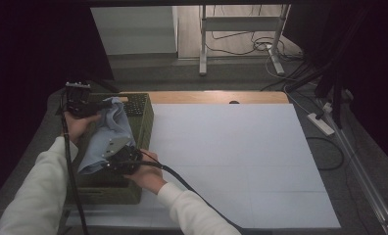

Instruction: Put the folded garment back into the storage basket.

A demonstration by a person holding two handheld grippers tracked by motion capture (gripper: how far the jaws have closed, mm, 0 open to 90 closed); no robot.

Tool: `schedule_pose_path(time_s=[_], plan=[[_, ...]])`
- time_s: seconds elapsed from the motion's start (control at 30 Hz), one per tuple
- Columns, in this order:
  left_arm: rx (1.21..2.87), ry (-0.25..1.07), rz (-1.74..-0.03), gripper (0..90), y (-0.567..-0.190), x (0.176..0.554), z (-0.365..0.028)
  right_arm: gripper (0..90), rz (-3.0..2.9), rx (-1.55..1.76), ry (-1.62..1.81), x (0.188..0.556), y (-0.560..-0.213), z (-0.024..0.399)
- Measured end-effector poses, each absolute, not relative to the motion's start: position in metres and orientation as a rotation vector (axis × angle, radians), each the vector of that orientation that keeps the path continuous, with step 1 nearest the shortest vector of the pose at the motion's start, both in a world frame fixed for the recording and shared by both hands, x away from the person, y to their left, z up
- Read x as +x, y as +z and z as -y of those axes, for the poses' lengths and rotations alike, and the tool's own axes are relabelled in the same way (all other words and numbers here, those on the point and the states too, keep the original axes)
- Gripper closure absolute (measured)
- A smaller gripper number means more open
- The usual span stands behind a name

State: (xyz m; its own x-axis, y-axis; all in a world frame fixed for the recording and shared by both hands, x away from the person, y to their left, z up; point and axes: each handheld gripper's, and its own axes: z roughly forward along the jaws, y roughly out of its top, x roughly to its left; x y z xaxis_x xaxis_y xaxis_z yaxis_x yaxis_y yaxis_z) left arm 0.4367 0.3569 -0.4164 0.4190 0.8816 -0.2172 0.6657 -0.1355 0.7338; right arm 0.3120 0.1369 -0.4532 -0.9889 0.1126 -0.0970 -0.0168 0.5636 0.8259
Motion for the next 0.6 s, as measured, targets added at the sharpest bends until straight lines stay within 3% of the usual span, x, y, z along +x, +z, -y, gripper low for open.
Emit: schedule_pose_path(time_s=[0.6], plan=[[1.88,0.311,-1.356,79.7,-0.432,0.442,-0.358,77.2,-2.665,0.063,1.356,0.313,-0.46,-0.147]])
